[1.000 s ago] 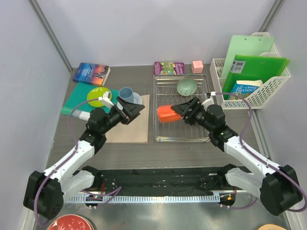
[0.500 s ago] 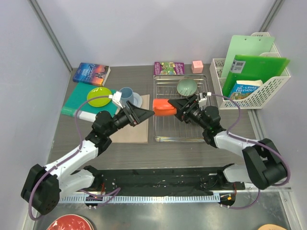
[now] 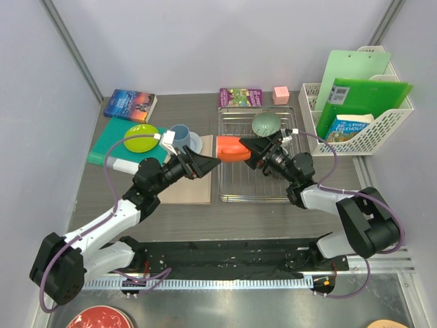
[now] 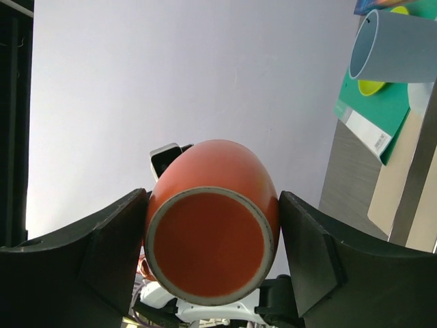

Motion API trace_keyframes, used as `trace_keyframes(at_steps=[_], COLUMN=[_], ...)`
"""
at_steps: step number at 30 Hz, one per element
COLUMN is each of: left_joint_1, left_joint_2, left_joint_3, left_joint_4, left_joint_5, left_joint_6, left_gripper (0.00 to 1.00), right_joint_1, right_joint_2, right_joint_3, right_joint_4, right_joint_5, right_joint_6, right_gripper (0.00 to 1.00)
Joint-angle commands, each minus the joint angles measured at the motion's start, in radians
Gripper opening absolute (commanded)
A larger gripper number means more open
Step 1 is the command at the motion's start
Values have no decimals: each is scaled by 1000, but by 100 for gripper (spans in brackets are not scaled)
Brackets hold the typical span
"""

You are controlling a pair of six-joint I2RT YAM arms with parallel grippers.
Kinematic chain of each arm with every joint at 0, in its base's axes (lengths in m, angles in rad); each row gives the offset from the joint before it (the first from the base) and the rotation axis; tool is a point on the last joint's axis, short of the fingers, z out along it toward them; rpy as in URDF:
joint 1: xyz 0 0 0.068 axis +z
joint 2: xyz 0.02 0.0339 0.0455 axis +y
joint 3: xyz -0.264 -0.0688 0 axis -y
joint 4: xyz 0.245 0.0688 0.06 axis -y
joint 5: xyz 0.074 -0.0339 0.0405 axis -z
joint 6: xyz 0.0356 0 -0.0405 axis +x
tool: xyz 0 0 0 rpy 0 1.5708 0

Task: Unload the mixed dishes from the dish rack
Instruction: Pick up the cup from the dish rack.

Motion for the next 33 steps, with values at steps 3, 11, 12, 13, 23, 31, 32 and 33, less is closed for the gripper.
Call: trace_keyframes(at_steps=[3, 11, 12, 13, 23, 31, 32, 33], left_joint_1=[-9, -61, -79, -87, -187, -202, -204, -202], left_joint_2=[-24, -25, -25, -24, 8, 25, 27, 25], left_joint_3=[64, 95, 99, 102, 118, 115, 113, 115], left_joint_4=[0, 8, 8, 11, 11, 11, 10, 10], left_joint_5=[-63, -72, -72, -74, -83, -83, -88, -89], left_joint_6=[76, 148, 158, 166, 208, 209, 211, 211], left_gripper=[87, 85, 84, 84, 64, 36, 36, 37], right_joint_1=[-2, -2, -2, -2, -1, -2, 1, 2], right_joint_2=[-8, 3, 5, 8, 20, 15, 14, 15], right_joint_3=[22, 5, 5, 4, -2, -10, -10, -10], right_joint_4=[173, 199, 207, 210, 239, 245, 245, 245], right_joint_5=[-39, -59, -59, -59, -62, -60, -63, -67], right_joint_6=[52, 71, 72, 77, 94, 101, 100, 100], right_gripper=[1, 1, 1, 1, 1, 1, 1, 1])
